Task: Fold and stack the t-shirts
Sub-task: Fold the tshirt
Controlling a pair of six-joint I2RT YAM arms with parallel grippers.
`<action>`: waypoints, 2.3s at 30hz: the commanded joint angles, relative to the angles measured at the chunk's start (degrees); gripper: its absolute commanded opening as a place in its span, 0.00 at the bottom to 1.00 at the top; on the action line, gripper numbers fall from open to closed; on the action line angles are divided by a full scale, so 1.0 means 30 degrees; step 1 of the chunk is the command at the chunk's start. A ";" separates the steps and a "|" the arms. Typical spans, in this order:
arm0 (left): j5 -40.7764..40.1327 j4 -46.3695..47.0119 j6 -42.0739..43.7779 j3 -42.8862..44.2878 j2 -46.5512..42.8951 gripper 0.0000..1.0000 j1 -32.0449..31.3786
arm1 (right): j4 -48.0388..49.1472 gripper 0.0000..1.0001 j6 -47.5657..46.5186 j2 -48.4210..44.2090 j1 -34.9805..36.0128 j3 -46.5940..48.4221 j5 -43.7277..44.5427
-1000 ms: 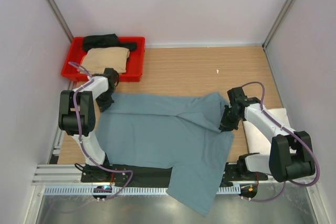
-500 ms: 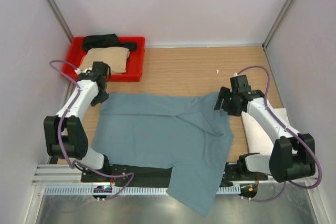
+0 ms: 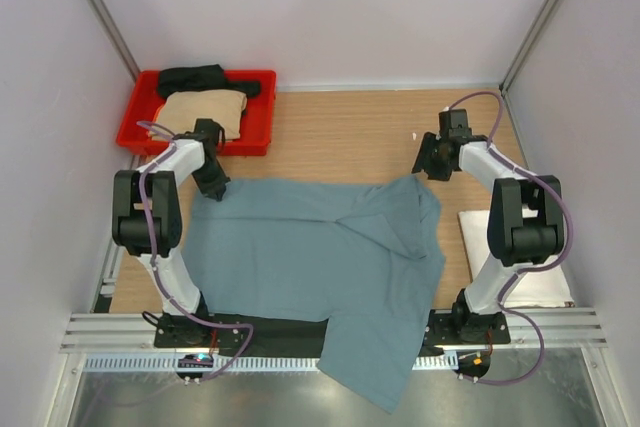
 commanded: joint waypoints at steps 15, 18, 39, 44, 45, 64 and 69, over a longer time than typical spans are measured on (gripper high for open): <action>0.0270 0.0134 0.0380 0.1376 0.1794 0.01 0.0805 | 0.1746 0.42 0.2406 0.1738 0.0039 0.0883 -0.2351; 0.0182 0.0046 0.0322 0.1406 0.2029 0.01 0.1390 | 0.2126 0.37 0.2728 0.1826 0.0039 0.0736 -0.2440; 0.0591 0.0952 -0.1376 0.0029 0.2175 0.00 0.1888 | 0.4561 0.01 0.6303 0.2932 -0.0078 0.3392 0.4419; 0.0680 0.0632 -0.0997 0.0788 0.1506 0.04 0.1860 | 0.1699 0.04 0.6391 0.3585 -0.0049 0.5567 0.2923; 0.0680 0.0429 -0.0909 0.0935 0.1241 0.14 0.1859 | 0.1254 0.12 0.6275 0.3323 -0.0020 0.5685 0.2892; 0.3075 -0.1423 -0.0906 -0.2803 -0.5588 0.24 0.4081 | -0.1273 0.66 0.3253 -0.6992 0.0976 -0.4212 -0.3464; 0.6885 0.1070 -0.2196 -0.4599 -0.4448 0.09 0.7828 | -0.0334 0.65 0.4251 -0.6729 0.0976 -0.4918 -0.4401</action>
